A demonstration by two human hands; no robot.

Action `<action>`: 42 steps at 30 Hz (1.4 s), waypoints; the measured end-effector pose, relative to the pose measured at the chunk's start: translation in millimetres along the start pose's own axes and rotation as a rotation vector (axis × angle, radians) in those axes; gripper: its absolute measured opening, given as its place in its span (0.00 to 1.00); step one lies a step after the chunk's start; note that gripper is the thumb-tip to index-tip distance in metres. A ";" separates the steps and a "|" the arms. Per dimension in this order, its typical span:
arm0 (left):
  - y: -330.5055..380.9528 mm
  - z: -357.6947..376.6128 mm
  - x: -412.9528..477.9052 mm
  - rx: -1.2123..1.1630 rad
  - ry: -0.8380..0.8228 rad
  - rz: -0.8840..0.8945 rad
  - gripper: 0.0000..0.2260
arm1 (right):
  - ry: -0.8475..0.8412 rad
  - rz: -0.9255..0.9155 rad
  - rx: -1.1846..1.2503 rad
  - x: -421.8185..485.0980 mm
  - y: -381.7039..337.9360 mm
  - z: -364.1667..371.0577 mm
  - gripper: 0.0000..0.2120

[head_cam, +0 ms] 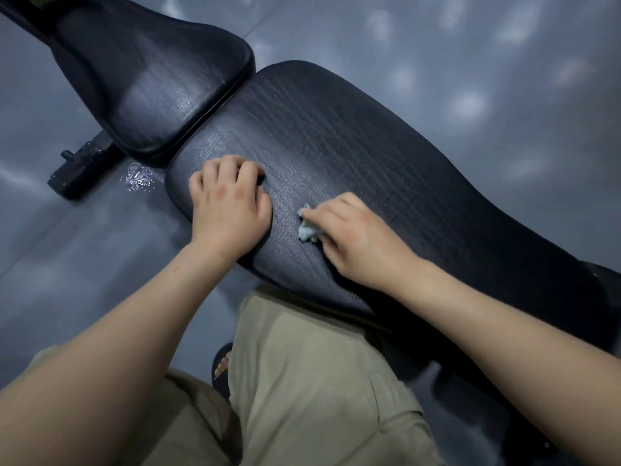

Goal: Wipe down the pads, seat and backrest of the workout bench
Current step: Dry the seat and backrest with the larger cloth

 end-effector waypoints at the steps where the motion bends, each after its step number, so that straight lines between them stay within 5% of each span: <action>1: 0.3 1.0 1.8 0.006 -0.014 -0.001 0.12 | -0.009 -0.022 0.007 -6.6 -0.2 0.1 0.15; 9: 19.0 6.3 26.0 -0.051 -0.064 -0.034 0.12 | 0.137 0.154 -0.079 36.8 47.5 -24.4 0.11; 16: 60.9 25.0 55.1 -0.093 -0.052 0.020 0.10 | 0.014 0.047 -0.018 -6.2 39.5 -22.0 0.14; 24: 71.0 31.6 52.8 0.019 -0.022 -0.007 0.10 | 0.301 0.327 -0.101 32.1 127.4 -72.7 0.10; 32: 72.1 34.1 54.7 0.064 -0.040 -0.014 0.12 | 0.096 0.103 -0.043 11.9 84.2 -39.6 0.11; 38: 72.4 33.5 54.7 0.070 -0.043 -0.017 0.12 | 0.265 0.336 -0.114 43.8 151.6 -73.3 0.12; 42: 71.8 34.4 54.3 0.070 -0.046 -0.023 0.11 | 0.248 0.244 -0.076 22.3 113.7 -57.3 0.12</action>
Point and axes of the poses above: each hand's wrist, its own x-axis towards the middle knuckle, its own z-axis out of the palm, y = z × x, the point moved 10 cm from there along x, towards the middle knuckle, and after that the axes turned 14 degrees about z, right-handed, at the moved point
